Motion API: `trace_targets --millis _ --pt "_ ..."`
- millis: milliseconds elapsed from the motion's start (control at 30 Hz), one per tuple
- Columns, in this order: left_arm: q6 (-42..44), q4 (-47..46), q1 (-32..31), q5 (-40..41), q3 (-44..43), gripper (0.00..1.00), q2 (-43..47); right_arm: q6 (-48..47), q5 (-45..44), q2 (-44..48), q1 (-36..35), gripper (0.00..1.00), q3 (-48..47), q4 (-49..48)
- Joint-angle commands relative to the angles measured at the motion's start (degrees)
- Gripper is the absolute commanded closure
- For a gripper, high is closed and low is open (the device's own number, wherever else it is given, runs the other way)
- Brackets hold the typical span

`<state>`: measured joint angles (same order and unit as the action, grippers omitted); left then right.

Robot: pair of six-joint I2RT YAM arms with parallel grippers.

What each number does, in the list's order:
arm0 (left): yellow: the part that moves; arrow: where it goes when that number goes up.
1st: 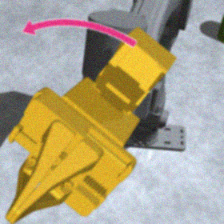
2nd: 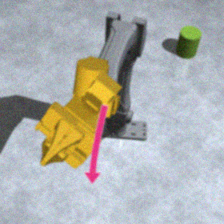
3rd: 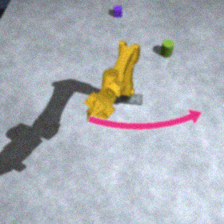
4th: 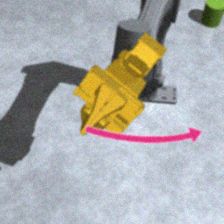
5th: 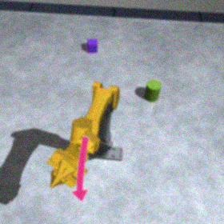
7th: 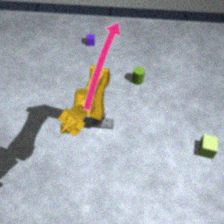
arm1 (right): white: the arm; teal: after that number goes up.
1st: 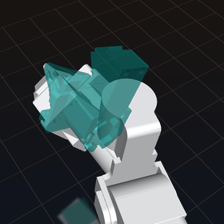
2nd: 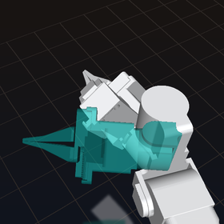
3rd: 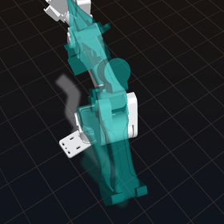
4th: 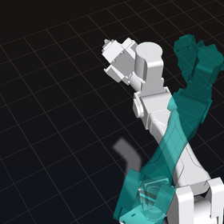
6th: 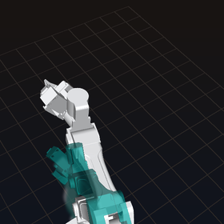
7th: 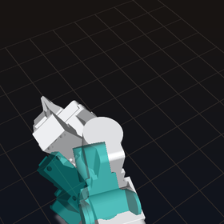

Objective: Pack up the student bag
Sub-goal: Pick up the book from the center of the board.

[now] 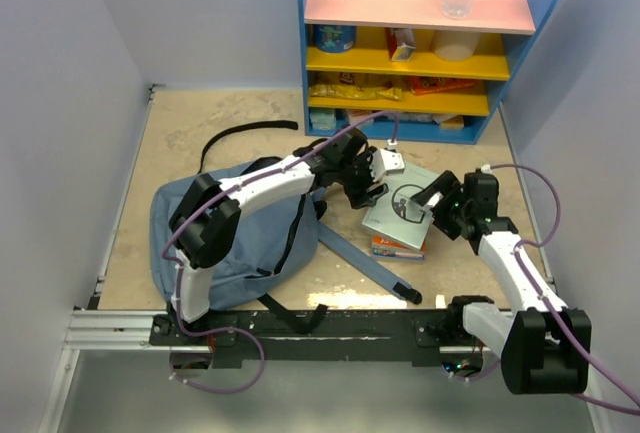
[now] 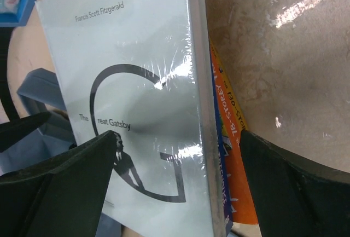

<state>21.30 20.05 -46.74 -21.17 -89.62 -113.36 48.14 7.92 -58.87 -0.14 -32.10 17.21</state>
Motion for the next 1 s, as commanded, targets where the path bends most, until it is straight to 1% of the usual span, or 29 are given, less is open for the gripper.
trace_targets --millis 0,133,300,367,433,667,800,967 --pt "-1.1 -1.5 -0.6 3.9 -3.6 0.28 -2.0 0.8 2.4 1.3 1.5 0.03 -0.2 -2.3" --pt "1.1 -1.4 0.1 5.7 -2.5 0.28 -0.6 1.3 3.1 1.3 1.6 0.04 0.5 -3.3" --pt "0.8 -3.1 3.2 1.0 0.7 0.29 5.2 1.5 3.9 1.0 1.8 0.05 1.6 -4.6" --pt "0.8 -4.4 3.8 1.7 1.5 0.29 5.8 1.7 4.2 0.7 1.8 0.05 2.0 -5.0" --pt "1.3 -4.1 3.7 3.1 1.3 0.29 4.6 1.9 4.3 0.6 1.7 0.06 2.0 -5.3" --pt "0.0 -3.6 1.4 1.8 -2.1 0.30 -0.4 2.1 4.4 1.7 1.8 0.07 1.8 -4.6" --pt "-0.1 -3.3 0.0 4.5 -4.1 0.31 -1.9 2.2 4.7 1.9 1.8 0.07 1.4 -4.6" --pt "0.1 -2.1 -0.3 5.5 -5.5 0.30 -3.4 2.4 5.3 2.1 1.8 0.07 1.5 -4.9"
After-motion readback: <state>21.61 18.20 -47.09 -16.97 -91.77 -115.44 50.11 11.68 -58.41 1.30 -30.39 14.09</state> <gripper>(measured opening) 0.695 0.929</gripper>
